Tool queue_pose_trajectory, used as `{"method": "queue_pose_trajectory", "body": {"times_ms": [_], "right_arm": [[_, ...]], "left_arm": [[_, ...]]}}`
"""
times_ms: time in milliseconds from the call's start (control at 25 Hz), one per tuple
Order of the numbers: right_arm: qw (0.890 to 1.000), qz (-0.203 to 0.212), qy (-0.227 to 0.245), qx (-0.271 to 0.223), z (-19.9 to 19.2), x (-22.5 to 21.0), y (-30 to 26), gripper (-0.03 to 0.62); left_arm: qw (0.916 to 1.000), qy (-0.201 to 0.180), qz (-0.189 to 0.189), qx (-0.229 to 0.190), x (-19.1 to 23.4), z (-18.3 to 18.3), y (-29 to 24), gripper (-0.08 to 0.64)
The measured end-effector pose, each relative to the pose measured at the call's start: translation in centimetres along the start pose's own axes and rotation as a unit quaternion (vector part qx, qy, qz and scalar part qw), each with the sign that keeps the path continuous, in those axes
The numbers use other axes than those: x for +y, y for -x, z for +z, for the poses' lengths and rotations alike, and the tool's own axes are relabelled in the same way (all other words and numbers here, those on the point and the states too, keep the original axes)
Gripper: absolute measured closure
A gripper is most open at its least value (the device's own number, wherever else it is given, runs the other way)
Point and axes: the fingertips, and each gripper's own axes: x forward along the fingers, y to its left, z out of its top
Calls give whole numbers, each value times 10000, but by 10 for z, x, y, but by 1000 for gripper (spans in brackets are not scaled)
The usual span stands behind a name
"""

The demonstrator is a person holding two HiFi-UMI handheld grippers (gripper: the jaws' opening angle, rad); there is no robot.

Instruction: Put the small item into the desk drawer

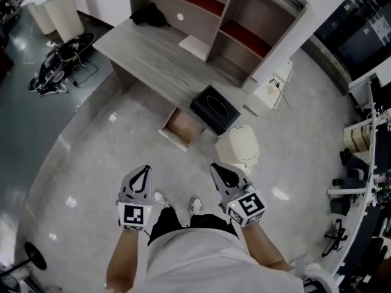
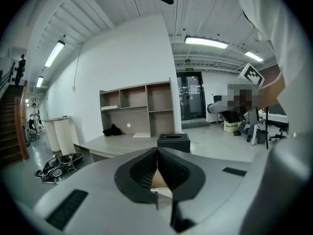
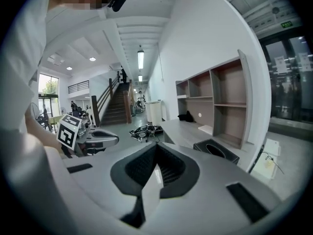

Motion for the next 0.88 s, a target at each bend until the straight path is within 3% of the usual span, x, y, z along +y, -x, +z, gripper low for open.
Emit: {"method": "queue_pose_trajectory", "body": {"times_ms": [320,560,720,880], "right_arm": [[9986,-480,-185,75,-3,-12,-1,571],[9959,-817,-321,206,-13,-24,7,571],[9942,-964,-379,303,-26,-26,11,571],[9924,-1049,-482,429,-38,-30,15,571]], "left_arm": [[9951,-601,-572,536,7,-31,-49,540],[9851,-1059,-1036,875,2,-60,-97,537],[9783,-1233,-1229,1123,0,-84,-127,483],[9658,-1561,-1430,1499,-6,-112,-157,480]]}}
